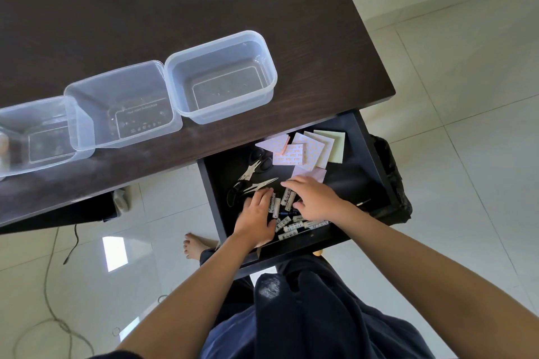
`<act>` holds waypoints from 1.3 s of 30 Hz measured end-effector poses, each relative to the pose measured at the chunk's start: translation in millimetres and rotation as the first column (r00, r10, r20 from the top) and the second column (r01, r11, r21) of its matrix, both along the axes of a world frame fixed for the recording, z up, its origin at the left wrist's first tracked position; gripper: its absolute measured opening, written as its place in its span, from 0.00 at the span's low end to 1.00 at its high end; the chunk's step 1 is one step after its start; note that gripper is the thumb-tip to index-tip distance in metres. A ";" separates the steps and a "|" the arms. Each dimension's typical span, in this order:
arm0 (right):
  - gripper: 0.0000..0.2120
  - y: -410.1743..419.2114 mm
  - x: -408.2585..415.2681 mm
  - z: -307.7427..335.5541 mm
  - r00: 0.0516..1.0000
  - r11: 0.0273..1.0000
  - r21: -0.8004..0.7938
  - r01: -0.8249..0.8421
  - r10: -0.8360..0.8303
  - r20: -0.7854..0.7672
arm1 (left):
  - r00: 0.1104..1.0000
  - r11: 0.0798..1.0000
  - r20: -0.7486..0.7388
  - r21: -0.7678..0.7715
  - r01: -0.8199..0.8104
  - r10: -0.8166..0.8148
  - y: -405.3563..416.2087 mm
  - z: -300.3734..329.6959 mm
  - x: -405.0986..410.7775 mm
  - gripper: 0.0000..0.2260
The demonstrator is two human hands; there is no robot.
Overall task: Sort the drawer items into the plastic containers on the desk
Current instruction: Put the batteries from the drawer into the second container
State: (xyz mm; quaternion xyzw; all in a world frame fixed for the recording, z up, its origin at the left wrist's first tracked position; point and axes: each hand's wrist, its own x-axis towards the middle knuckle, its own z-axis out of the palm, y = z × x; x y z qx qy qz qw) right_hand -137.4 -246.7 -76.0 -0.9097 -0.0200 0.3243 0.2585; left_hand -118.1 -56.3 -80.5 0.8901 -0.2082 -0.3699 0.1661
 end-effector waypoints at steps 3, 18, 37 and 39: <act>0.30 2.9 1.7 -5.5 0.982 0.975 -0.122 -0.187 0.185 -0.032 | 0.998 0.998 -0.026 0.031 0.059 -0.058 -0.5 -2.2 2.6 0.32; 0.18 -18.1 -17.3 -7.2 0.980 0.990 -0.099 -0.102 0.083 -0.179 | 0.970 0.998 -0.239 0.016 0.054 -0.048 -7.9 -5.4 -15.0 0.25; 0.12 -13.1 -23.2 -13.5 0.932 0.999 0.034 -0.036 0.046 -0.359 | 0.928 0.992 -0.366 0.080 0.101 -0.065 -17.4 -10.3 -18.2 0.18; 0.11 -10.2 -22.6 -12.3 0.928 0.998 0.035 -0.060 0.069 -0.367 | 0.927 0.987 -0.364 0.092 0.133 -0.091 -18.4 -9.3 -17.5 0.17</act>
